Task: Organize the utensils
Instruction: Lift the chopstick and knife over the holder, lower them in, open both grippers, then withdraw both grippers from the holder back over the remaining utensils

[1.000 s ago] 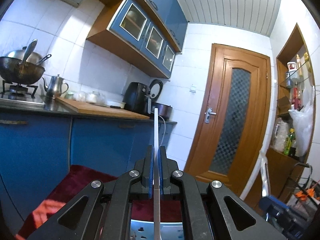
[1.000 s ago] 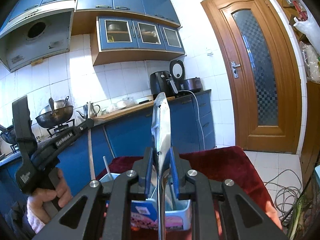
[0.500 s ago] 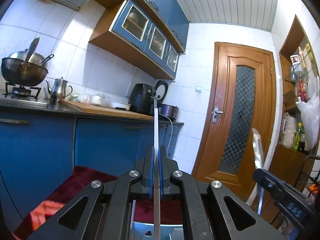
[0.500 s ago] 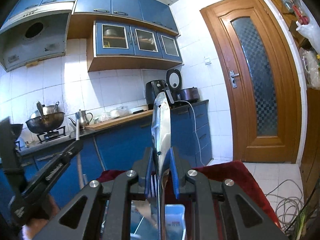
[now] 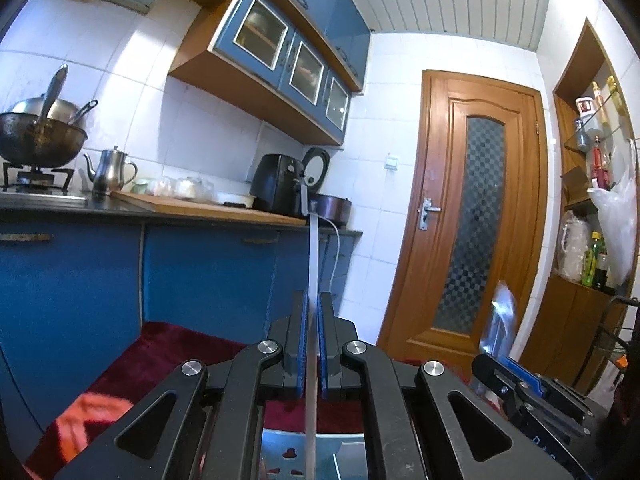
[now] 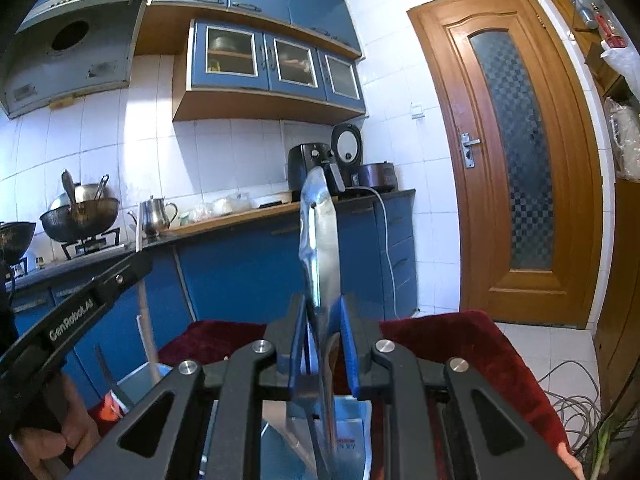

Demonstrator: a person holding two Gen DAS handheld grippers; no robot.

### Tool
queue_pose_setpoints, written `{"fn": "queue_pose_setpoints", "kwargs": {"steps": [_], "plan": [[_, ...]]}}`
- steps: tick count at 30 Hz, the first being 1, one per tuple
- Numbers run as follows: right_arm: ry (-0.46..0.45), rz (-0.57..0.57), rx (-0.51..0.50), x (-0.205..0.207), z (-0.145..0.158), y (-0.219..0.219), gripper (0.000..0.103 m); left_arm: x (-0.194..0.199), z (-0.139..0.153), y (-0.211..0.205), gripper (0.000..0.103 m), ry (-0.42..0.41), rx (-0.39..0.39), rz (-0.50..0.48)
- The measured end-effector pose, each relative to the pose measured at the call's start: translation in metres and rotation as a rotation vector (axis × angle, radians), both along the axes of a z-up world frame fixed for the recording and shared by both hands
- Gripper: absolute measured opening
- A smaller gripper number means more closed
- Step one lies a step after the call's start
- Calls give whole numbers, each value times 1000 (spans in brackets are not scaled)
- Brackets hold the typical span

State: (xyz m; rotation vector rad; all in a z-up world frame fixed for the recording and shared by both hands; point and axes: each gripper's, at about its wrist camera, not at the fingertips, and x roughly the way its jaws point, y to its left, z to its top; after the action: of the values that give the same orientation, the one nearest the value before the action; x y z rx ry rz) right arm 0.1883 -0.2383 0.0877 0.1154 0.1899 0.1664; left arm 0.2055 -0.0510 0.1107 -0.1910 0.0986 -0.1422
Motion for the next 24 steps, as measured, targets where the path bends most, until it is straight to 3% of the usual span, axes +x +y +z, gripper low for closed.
{"fn": "queue_pose_setpoints", "kwargs": {"steps": [4, 7, 24], "plan": [[6, 6, 4, -5, 3, -1, 21, -2, 1, 0, 15, 13, -5, -10], [-1, 5, 12, -12, 6, -2, 27, -7, 4, 0, 16, 16, -6, -16], [-34, -2, 12, -68, 43, 3, 28, -60, 36, 13, 16, 39, 2, -69]]}}
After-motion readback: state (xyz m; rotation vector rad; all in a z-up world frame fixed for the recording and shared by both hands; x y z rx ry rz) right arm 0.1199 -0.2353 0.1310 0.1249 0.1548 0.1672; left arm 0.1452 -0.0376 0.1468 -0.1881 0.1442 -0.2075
